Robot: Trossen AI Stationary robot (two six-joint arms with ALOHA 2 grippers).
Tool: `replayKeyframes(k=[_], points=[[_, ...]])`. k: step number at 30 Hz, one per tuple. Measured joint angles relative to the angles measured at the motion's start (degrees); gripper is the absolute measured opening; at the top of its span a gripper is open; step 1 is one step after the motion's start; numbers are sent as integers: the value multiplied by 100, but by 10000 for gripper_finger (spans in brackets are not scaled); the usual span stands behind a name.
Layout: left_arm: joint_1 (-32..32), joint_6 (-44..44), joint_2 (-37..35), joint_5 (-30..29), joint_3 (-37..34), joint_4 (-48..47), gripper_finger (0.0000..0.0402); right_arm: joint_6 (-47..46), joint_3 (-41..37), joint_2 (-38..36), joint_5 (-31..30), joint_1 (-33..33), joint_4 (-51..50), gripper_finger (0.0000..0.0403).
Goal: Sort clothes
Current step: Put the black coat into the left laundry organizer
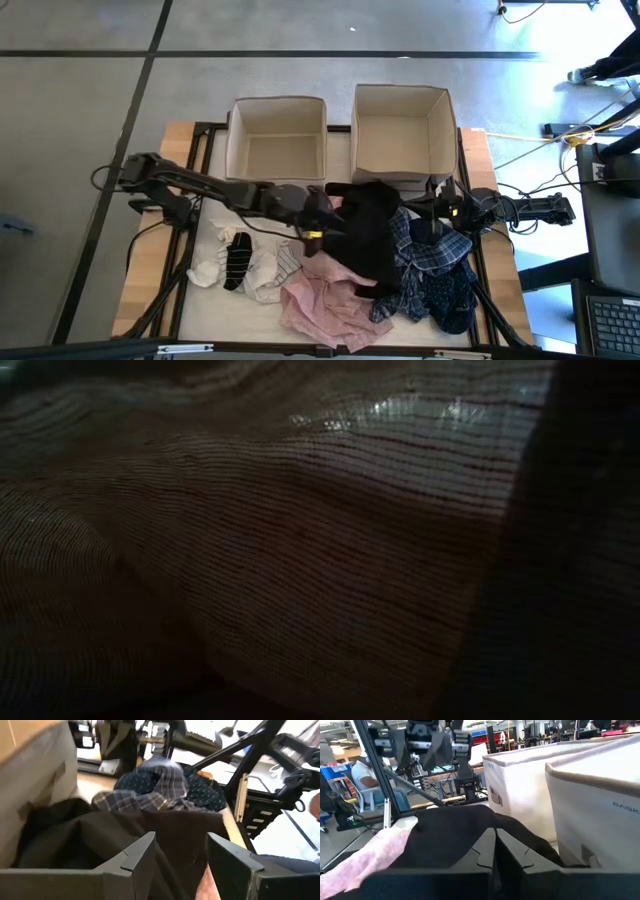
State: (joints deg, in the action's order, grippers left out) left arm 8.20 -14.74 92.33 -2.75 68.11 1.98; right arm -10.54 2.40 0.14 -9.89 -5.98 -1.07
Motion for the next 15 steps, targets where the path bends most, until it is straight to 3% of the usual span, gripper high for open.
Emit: replayKeyframes(k=[7,15], points=[[-134,-845,718,-198,742,-920,164,-152,1,0,2,0,-8,17],[-238,-1145,1176,90,798,-846,164,-154,0,-2,6,0,-17,17]])
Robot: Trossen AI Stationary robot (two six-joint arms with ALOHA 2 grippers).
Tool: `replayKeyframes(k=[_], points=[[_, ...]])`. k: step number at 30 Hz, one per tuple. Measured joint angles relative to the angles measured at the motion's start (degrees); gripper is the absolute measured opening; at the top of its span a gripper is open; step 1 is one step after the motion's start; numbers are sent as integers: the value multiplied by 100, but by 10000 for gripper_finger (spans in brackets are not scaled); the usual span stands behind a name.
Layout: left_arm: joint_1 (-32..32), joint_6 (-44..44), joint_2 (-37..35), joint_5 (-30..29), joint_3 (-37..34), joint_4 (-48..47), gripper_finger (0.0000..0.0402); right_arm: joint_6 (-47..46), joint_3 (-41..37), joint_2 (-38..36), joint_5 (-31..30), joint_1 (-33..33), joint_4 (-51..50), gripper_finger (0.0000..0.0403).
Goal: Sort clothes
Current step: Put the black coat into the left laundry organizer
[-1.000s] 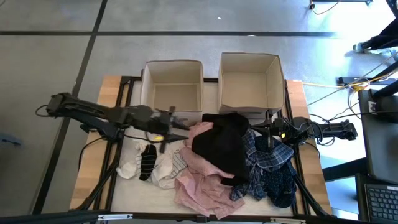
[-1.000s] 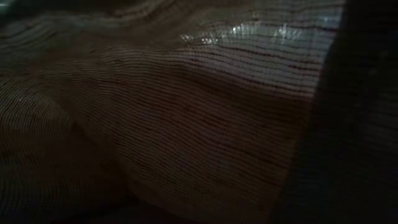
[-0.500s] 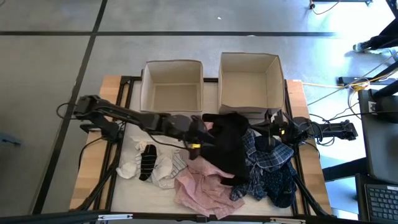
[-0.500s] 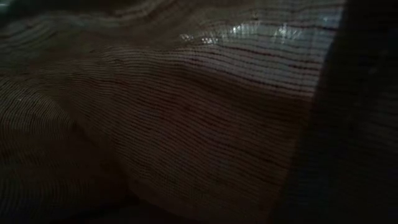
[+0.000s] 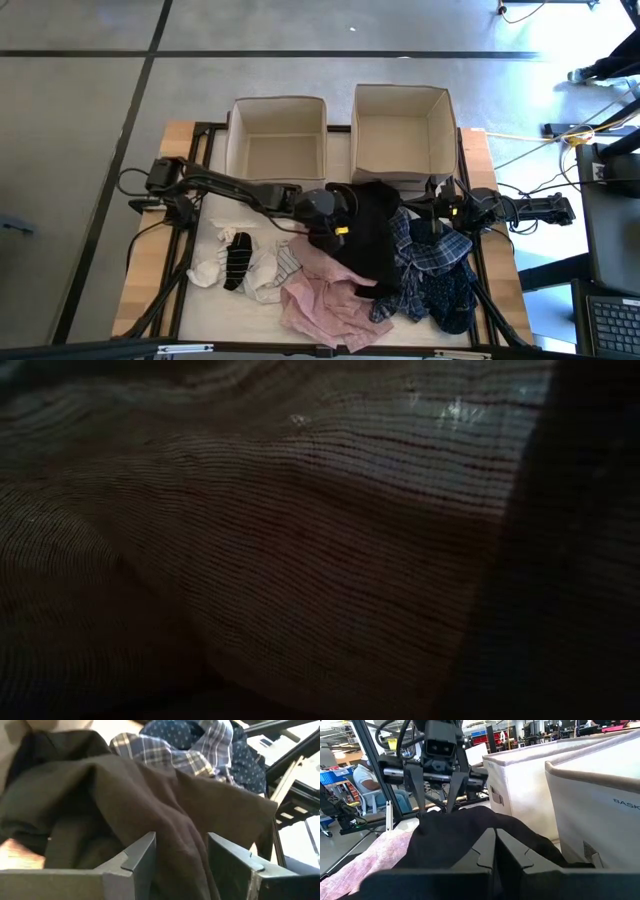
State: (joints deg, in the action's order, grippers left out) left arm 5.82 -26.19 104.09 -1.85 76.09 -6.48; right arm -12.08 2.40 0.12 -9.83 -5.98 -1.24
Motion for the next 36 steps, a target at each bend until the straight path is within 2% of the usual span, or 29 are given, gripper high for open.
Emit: replayKeyframes(k=[6,21,25,31,36], points=[[-30,51,267,14,0,217,164,26,1,2,0,0,-4,17],[39,1684,1110,-100,0,424,162,186,2,2,-2,0,-13,17],[60,1961,1185,-287,2,395,127,186,2,2,-2,0,-15,17],[117,2333,1161,-735,0,401,19,188,2,2,-3,0,-17,17],[332,2779,1161,-1736,0,567,16,188,2,2,-2,0,-17,17]])
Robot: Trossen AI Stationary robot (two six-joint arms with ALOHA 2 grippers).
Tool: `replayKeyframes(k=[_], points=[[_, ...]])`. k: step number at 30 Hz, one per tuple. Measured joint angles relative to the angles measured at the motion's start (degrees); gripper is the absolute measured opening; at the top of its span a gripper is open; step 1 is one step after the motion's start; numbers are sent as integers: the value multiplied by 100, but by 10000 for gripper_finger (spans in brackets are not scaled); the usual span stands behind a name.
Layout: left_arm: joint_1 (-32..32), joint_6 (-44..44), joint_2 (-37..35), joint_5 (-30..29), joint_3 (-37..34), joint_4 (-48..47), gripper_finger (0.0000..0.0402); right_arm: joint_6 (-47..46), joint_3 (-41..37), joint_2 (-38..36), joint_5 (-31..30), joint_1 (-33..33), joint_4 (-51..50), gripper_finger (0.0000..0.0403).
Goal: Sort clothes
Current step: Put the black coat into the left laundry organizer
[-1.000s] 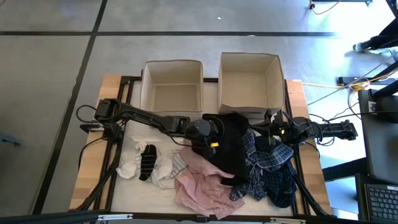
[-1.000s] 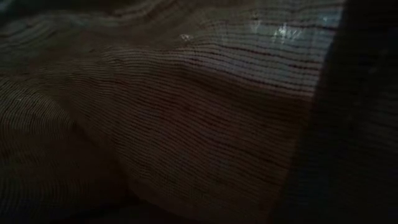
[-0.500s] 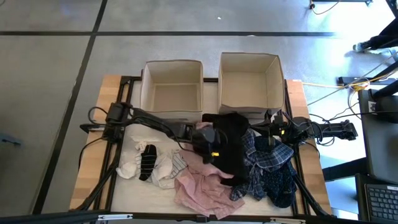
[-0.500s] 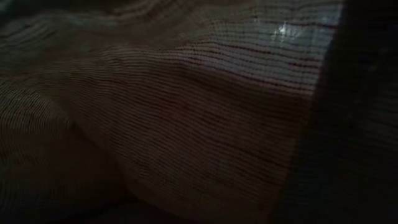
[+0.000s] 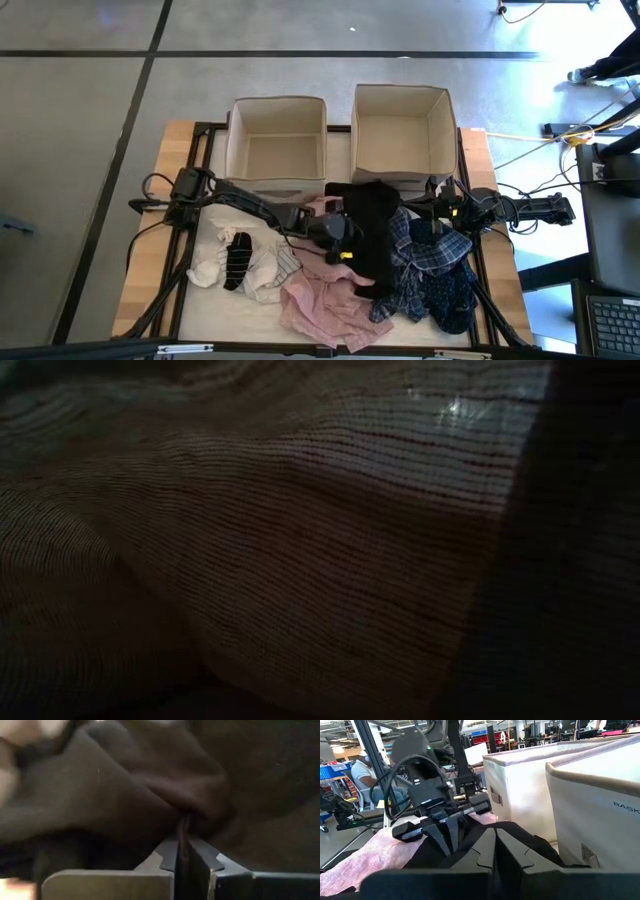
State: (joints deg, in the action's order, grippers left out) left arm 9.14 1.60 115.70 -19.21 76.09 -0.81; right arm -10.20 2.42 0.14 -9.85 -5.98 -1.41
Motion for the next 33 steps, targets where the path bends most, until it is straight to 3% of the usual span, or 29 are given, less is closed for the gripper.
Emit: replayKeyframes(k=[13,24,33], points=[[514,1912,-9,-2580,951,37,4,1,0,0,-2,0,-2,17],[582,3718,-11,-3651,2001,4,4,1,0,0,-1,0,-9,17],[499,4357,-491,-3913,2387,2,3,0,0,2,0,0,-20,17]])
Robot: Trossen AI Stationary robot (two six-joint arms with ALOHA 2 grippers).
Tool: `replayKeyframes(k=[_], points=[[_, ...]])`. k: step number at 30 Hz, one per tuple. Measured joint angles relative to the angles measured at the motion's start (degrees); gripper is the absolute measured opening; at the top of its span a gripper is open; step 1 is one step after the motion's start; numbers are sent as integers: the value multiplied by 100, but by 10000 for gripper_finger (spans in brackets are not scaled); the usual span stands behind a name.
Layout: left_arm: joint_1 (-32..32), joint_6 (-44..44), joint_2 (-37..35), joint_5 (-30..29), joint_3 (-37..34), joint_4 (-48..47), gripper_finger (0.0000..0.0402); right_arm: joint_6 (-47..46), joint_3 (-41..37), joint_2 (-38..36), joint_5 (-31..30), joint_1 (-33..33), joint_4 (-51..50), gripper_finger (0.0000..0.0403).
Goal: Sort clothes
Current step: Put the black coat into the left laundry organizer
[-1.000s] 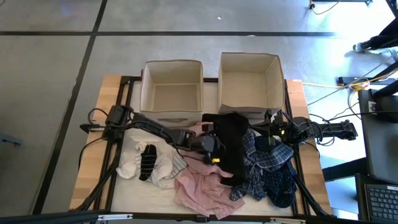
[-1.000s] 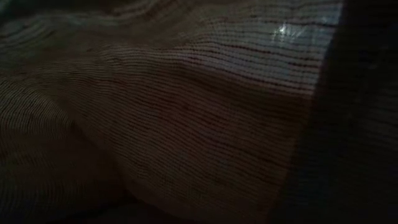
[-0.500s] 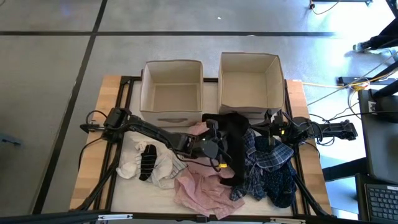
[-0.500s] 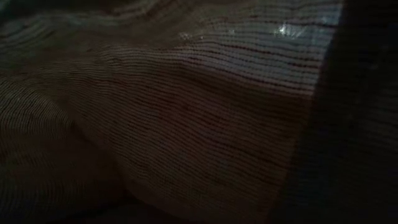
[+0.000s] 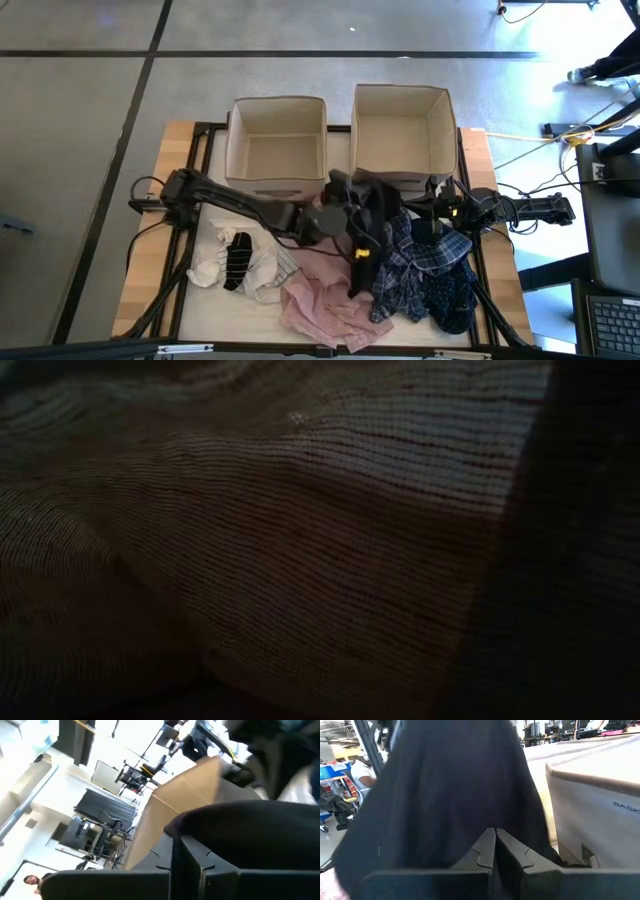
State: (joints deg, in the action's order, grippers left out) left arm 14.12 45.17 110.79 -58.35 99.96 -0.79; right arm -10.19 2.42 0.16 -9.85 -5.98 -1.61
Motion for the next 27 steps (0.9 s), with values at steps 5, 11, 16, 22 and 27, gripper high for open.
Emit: replayKeyframes(k=[5,11,16,22,27], points=[[-122,10,-564,-22,11,1,7,0,0,0,0,0,2,17],[-318,203,-1151,-22,11,-14,4,0,0,0,0,0,7,17],[-484,233,-1569,53,11,-3,9,0,0,0,-2,0,9,17],[-728,445,-1999,130,11,4,6,0,0,0,-2,0,9,17],[-951,449,-2405,248,11,124,13,0,0,0,-2,0,11,17]])
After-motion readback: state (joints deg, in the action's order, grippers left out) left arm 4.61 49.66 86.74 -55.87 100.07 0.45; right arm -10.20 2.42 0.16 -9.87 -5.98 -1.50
